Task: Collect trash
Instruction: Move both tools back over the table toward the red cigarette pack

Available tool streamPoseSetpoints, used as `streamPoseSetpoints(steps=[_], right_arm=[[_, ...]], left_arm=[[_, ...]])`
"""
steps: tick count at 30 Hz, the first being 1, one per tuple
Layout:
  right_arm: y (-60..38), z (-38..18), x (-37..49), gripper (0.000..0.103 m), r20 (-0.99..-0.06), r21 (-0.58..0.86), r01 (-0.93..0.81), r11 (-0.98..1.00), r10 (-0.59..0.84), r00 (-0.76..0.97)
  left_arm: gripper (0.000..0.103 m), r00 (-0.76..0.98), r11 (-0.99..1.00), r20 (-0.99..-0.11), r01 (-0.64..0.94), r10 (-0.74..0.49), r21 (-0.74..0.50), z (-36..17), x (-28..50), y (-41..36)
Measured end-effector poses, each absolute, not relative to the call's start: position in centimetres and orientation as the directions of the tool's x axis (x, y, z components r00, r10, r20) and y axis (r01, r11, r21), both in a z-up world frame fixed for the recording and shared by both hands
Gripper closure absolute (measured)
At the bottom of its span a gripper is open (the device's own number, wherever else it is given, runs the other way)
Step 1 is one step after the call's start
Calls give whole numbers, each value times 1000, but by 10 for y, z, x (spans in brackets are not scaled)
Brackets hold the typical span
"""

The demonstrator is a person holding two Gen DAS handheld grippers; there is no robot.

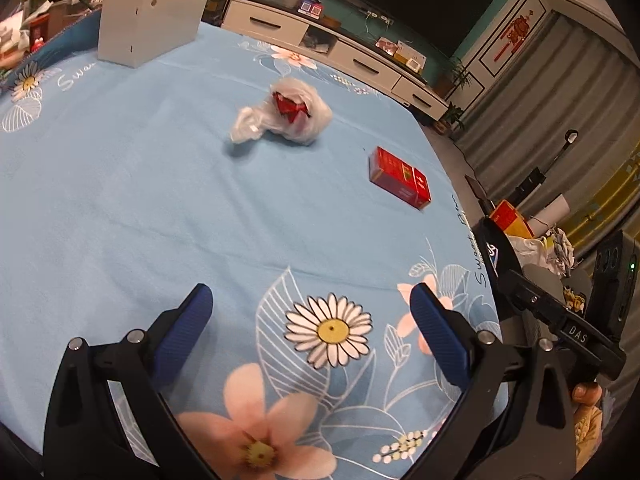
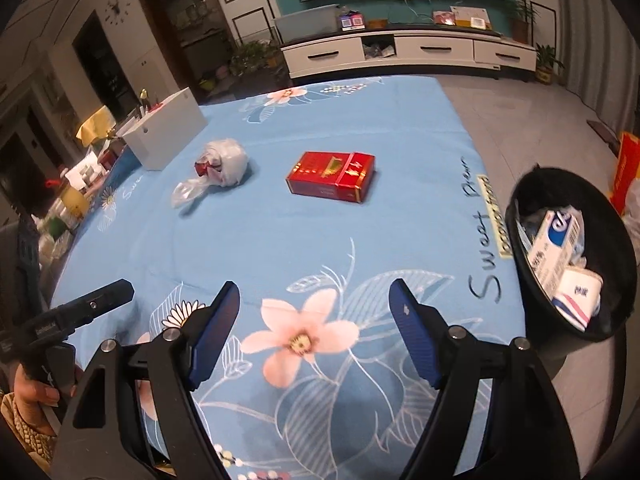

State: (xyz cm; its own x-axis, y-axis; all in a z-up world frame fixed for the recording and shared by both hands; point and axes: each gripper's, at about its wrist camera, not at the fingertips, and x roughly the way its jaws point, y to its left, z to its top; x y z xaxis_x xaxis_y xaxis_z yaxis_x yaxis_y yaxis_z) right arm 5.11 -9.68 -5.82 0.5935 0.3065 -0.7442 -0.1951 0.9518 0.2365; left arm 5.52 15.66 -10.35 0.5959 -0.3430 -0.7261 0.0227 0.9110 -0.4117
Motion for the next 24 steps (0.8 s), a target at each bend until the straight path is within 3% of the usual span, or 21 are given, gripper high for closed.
streamPoseSetpoints(steps=[24], right_arm=[[-73,-71,130,27,-759,139,-222,965,248,603]], left_arm=[[4,612,928,-729,19,-305,-372,-109,117,175]])
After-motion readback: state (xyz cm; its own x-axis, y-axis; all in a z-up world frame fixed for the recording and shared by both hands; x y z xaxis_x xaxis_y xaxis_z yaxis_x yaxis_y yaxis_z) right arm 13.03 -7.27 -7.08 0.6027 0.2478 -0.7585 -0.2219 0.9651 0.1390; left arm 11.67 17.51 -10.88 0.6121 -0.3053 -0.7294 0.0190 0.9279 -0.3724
